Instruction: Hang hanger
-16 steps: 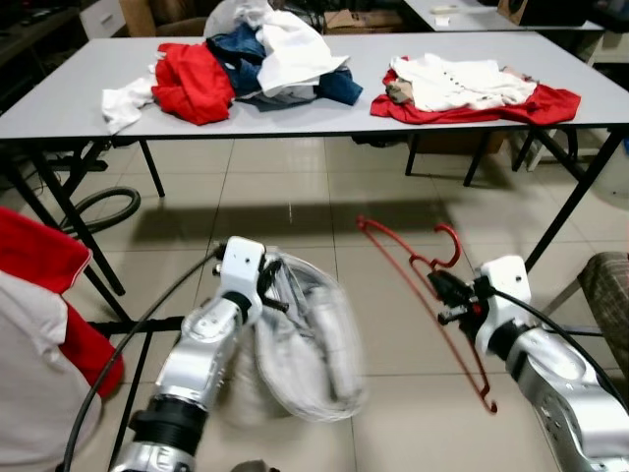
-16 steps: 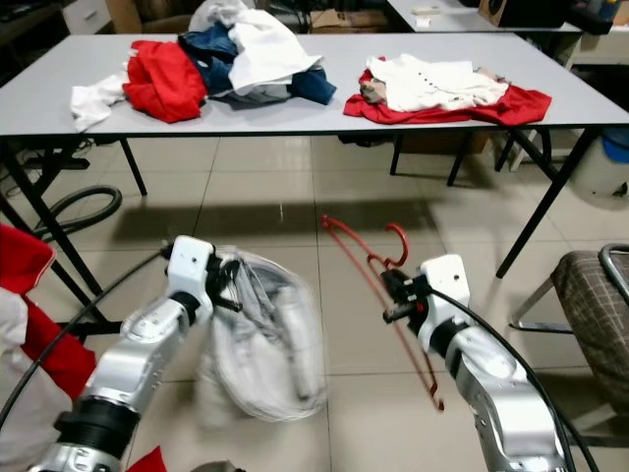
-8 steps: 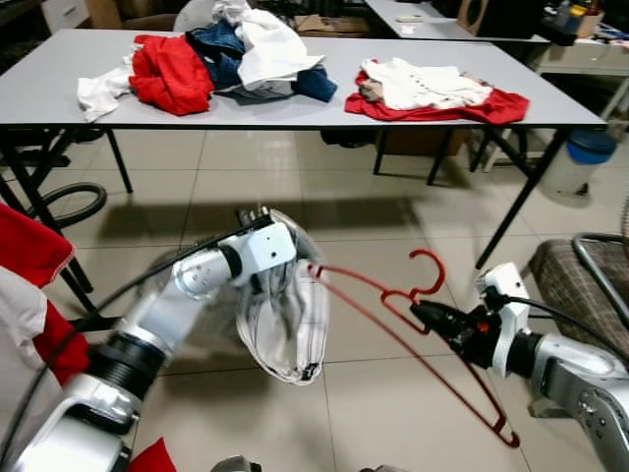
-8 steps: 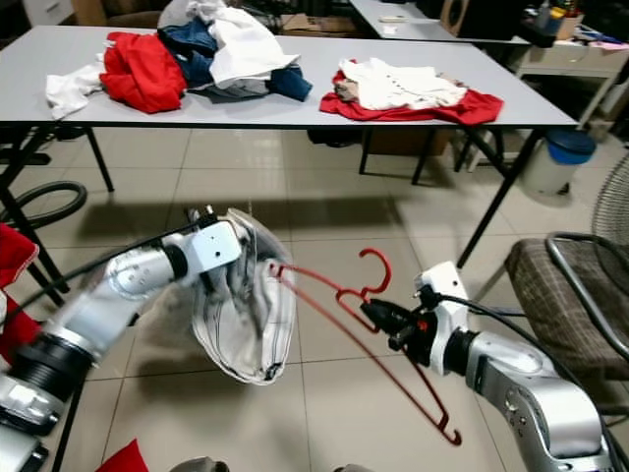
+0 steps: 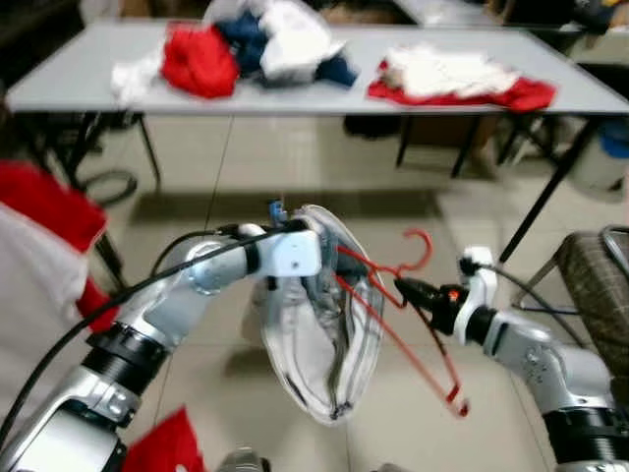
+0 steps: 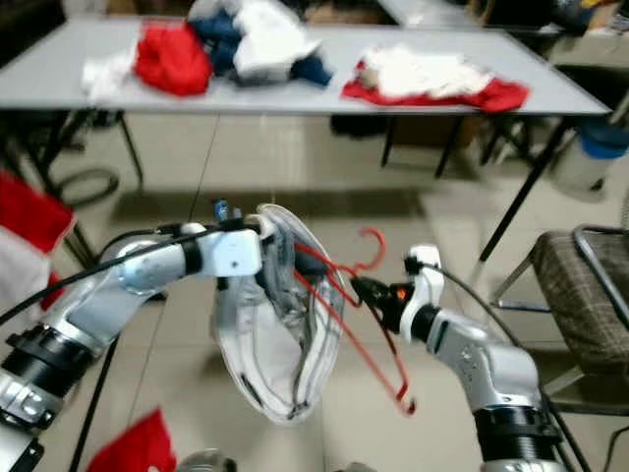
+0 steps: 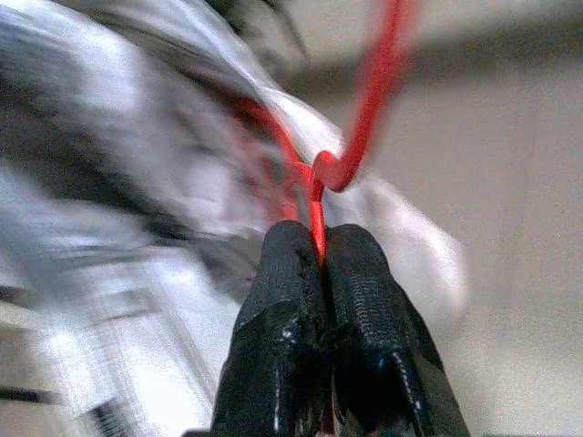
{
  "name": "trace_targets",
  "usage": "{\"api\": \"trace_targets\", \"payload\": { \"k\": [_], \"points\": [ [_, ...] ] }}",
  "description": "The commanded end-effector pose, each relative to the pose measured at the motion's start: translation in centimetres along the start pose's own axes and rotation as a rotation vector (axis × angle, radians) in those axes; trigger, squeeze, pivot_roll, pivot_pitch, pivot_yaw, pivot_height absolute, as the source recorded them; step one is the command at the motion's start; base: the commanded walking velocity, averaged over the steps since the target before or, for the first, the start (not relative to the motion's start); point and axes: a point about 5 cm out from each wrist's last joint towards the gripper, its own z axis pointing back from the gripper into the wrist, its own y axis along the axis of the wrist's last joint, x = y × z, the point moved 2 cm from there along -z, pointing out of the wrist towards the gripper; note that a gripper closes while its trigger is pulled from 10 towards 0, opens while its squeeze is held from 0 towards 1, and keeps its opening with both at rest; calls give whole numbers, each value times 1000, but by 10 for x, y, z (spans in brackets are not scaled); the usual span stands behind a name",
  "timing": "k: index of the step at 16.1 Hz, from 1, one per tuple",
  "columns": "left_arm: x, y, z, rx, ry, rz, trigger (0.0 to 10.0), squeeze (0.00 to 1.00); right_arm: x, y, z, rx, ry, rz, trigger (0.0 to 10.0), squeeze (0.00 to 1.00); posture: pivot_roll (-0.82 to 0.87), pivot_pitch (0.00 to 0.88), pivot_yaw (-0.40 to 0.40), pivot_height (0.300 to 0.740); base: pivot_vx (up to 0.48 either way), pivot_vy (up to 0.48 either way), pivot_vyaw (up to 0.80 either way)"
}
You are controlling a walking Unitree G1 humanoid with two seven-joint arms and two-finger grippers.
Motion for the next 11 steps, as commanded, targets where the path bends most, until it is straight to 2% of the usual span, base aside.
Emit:
{"api": "trace_targets", "payload": {
  "k": [1,2,3,4,5,6,7,8,10,11],
  "points": [
    [-18,14,2,39,56,-43,0,0,15,3,6,4,-104,-26,10000,0,-101,53,-42,740,0,0,0],
    [-20,13,3,34,70,-45,0,0,17,2,9,10,-109,-66,10000,0,-96,51,-47,740,0,0,0],
    [-27,15,7,57,129,9,0,0,17,-7,16,7,-89,-117,10000,0,-108,58,-39,740,0,0,0],
    [-29,16,9,73,150,41,0,0,18,-11,18,-3,-88,-120,10000,0,-108,58,-39,740,0,0,0],
    [-29,17,9,95,172,109,0,0,21,-14,20,-9,-107,-99,10000,0,-116,72,-32,740,0,0,0],
    [-15,2,6,97,285,502,0,0,15,-1,23,79,-92,-34,10000,0,-122,87,-10,740,0,0,0],
    [3,-15,3,17,285,686,9451,0,6,7,27,121,-58,18,10000,0,-144,98,8,740,0,0,0],
    [29,-30,3,-5,330,939,10000,0,-6,8,36,125,-44,151,10000,0,-131,66,10,740,0,0,0],
    [45,-41,7,-6,394,1087,10000,0,-11,2,42,133,-83,204,10000,0,-138,54,15,740,0,0,0],
    [49,-47,9,-46,418,1056,10000,0,-12,4,41,174,-121,184,10000,0,-152,58,36,740,0,0,0]
  ]
}}
